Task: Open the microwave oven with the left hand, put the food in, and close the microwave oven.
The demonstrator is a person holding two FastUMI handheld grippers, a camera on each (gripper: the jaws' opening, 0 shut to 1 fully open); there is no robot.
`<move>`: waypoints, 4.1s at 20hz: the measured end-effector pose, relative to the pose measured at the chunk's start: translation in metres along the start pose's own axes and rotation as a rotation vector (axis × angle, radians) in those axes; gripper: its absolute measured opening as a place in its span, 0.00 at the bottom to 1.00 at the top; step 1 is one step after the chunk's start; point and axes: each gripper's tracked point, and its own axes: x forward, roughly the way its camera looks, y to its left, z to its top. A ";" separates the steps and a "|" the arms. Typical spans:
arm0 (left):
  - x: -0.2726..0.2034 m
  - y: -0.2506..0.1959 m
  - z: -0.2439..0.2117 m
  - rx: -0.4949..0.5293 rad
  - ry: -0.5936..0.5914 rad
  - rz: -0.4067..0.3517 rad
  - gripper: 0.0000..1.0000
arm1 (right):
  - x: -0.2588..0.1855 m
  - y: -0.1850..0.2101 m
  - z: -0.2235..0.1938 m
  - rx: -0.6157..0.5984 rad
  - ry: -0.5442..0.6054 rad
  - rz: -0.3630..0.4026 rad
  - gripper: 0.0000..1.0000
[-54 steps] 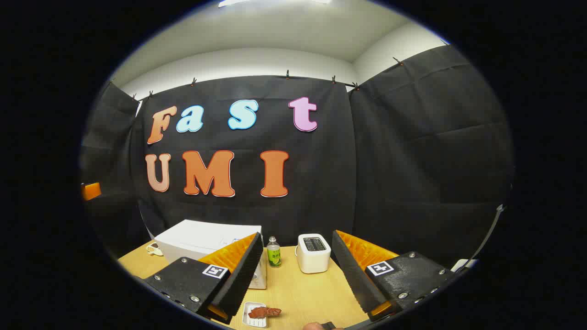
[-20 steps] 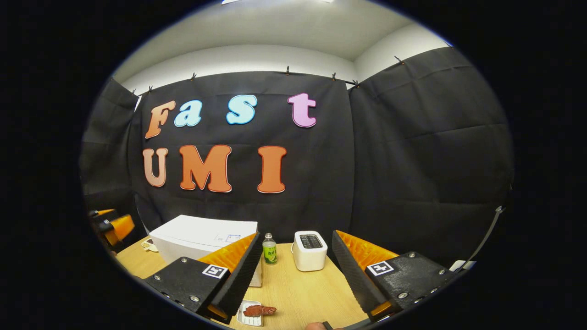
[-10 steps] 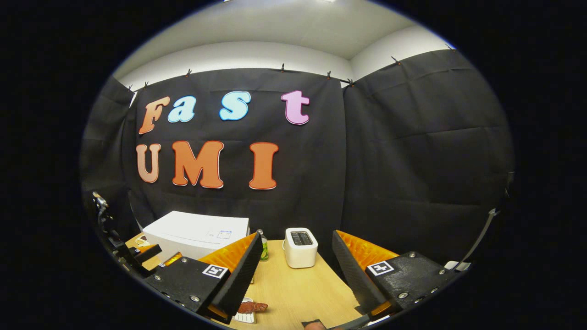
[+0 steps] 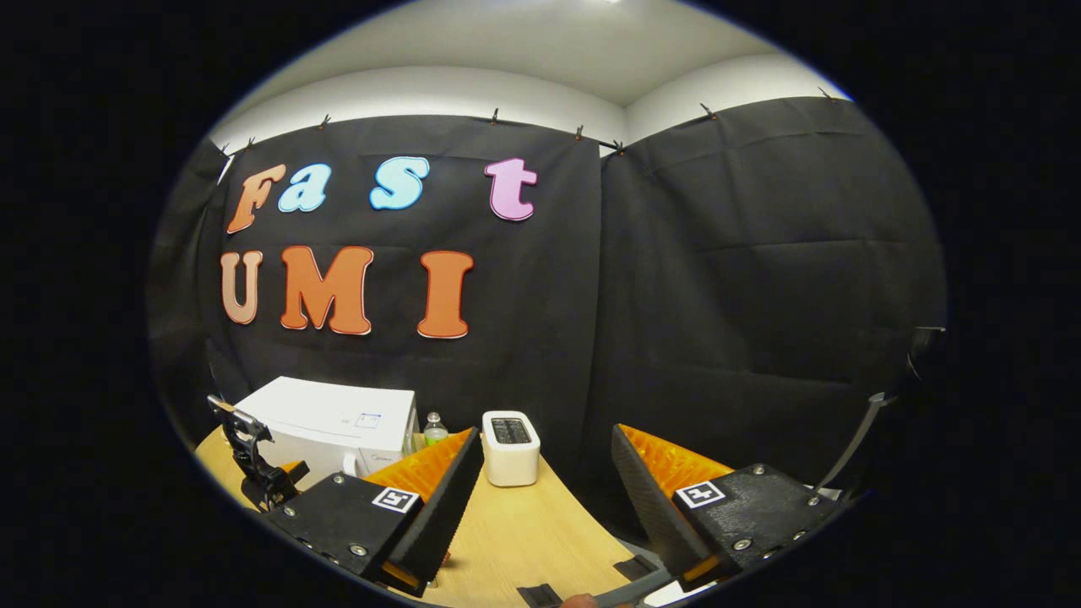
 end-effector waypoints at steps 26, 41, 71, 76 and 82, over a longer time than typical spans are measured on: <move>0.035 -0.023 -0.011 0.077 0.067 -0.081 0.11 | -0.011 0.006 -0.008 -0.025 0.010 0.037 0.96; 0.029 -0.015 -0.032 0.094 0.064 -0.045 0.84 | -0.013 0.027 -0.017 -0.025 0.021 0.114 0.96; -0.118 0.021 -0.067 0.049 0.166 -0.263 0.07 | -0.023 0.111 -0.025 0.000 0.048 0.300 0.96; -0.166 0.058 -0.069 0.077 0.179 -0.239 0.07 | -0.030 0.154 -0.023 -0.003 0.041 0.396 0.97; -0.206 0.105 -0.072 0.072 0.194 -0.130 0.07 | -0.038 0.190 -0.023 0.023 0.044 0.488 0.96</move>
